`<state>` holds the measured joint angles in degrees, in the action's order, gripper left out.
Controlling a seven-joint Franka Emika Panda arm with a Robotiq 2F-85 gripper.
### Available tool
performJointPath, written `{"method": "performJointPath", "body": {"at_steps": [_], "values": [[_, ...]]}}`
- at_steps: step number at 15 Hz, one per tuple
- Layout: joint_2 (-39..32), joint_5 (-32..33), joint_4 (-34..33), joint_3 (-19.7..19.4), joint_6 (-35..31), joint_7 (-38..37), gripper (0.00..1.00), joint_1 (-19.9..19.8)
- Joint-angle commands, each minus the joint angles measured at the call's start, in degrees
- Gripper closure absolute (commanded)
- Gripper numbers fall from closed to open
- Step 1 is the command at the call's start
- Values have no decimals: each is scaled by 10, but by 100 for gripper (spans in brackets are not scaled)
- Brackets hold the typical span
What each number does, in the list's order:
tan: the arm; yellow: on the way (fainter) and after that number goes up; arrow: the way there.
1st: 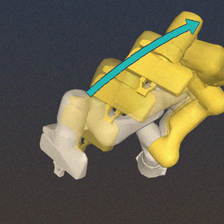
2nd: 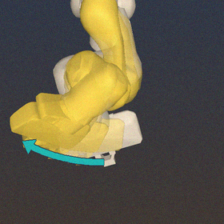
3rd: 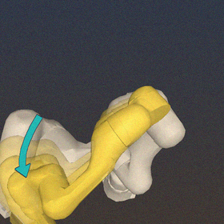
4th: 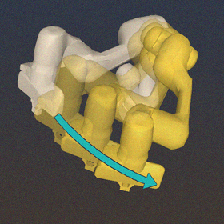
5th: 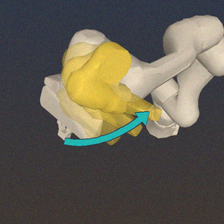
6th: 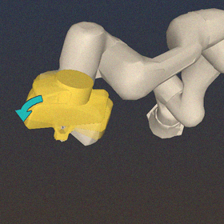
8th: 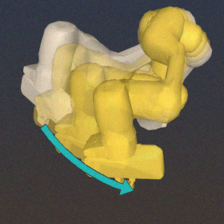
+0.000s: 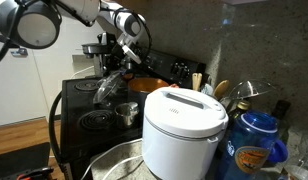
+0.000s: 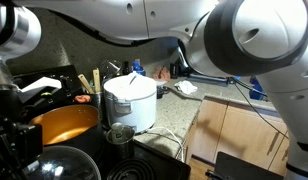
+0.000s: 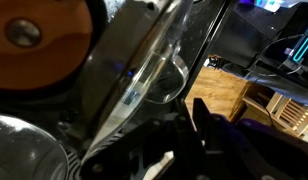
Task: Remove the lid from the grey pot, remove the jar from the silver object and put it in the grey pot
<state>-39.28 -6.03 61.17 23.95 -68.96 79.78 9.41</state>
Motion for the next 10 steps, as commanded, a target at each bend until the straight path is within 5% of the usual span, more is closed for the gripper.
{"method": "performJointPath", "body": {"at_steps": [1,5,6,8,10], "values": [[40,-11,89,6,-49,24,95,-20],[46,-9,116,3,-74,14,97,-19],[45,-8,118,1,-81,10,71,-19],[44,-4,118,-3,-93,2,67,-19],[42,-2,115,-5,-101,-2,53,-22]]}}
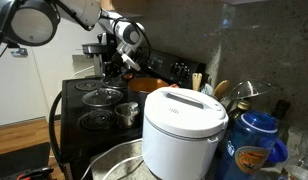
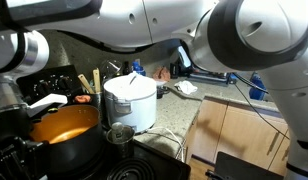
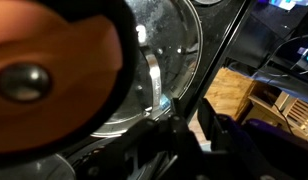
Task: Remove the lid from the grey pot, remove the jar from the silver object and put it in the grey pot
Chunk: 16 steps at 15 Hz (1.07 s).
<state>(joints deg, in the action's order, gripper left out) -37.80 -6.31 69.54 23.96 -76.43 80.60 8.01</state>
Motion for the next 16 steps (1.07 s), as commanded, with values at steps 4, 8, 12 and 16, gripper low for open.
{"method": "performJointPath", "body": {"at_steps": [4,8,12,16], "values": [[36,8,26,-14,-44,-34,22,-13],[68,1,27,-34,-39,-123,0,-23],[78,-11,-8,-69,-1,-150,0,-11],[105,8,5,-74,-11,-221,0,-18]]}}
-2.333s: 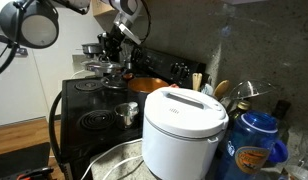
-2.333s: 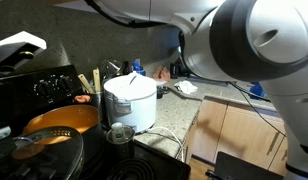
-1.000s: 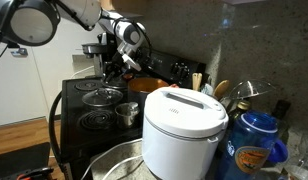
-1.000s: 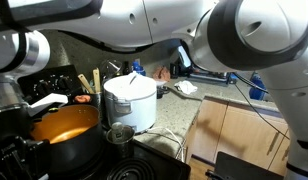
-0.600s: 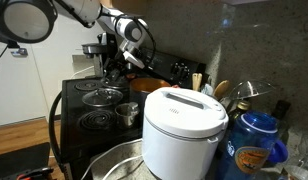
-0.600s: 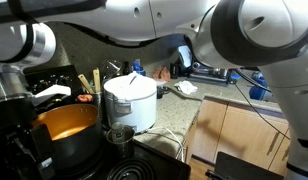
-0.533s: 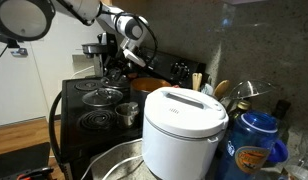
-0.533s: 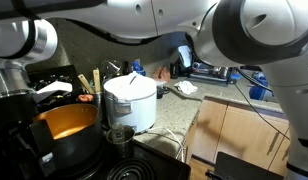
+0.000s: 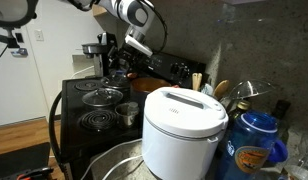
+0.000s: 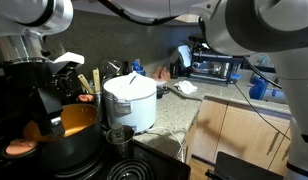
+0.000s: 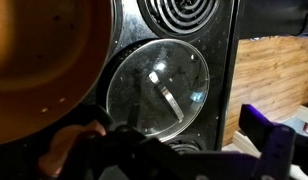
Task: Remove the lid from the grey pot, remove the jar from the silver object and put it in the grey pot
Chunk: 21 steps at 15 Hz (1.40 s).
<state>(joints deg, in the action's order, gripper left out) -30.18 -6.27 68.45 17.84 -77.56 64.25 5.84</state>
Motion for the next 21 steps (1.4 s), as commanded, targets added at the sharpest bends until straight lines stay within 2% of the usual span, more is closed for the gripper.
{"method": "performJointPath", "body": {"at_steps": [1,6,10,16,21], "values": [[35,9,21,-16,-1,-81,0,2],[102,-3,101,-44,-52,-187,0,-18],[173,-15,206,-78,-102,-245,0,-37],[249,-2,360,-115,-176,-280,0,-44],[260,9,427,-120,-237,-288,0,-37]]}}
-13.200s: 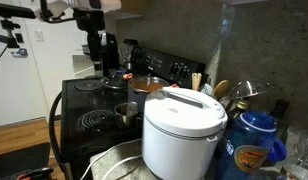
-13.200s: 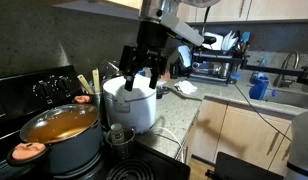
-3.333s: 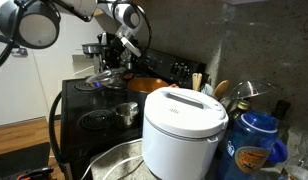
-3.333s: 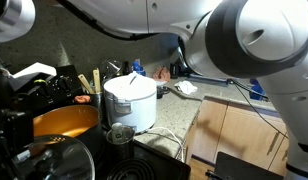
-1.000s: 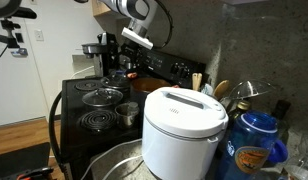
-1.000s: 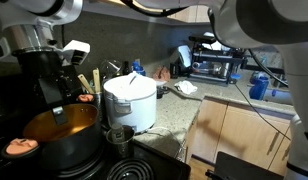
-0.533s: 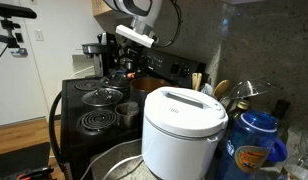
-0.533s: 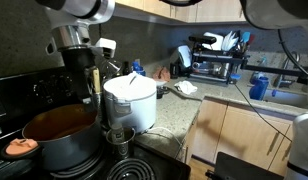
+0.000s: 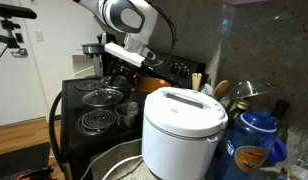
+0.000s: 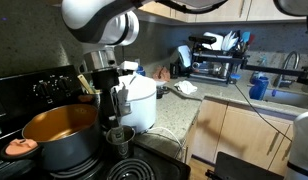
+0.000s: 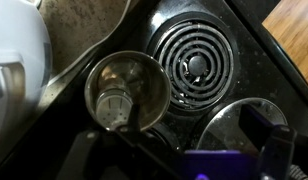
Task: Remove the lid from the grey pot, remove the jar from the silver object and put it in the grey pot
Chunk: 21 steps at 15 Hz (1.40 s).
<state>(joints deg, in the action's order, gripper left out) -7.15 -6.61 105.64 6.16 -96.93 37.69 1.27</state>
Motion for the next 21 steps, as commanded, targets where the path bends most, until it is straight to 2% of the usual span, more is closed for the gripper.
{"method": "performJointPath", "body": {"at_steps": [1,5,10,21], "values": [[30,17,65,-3,-58,-24,0,10],[30,33,88,-7,-116,-44,0,9],[25,64,84,-15,-149,-90,0,6],[12,69,89,-27,-151,-113,0,1]]}}
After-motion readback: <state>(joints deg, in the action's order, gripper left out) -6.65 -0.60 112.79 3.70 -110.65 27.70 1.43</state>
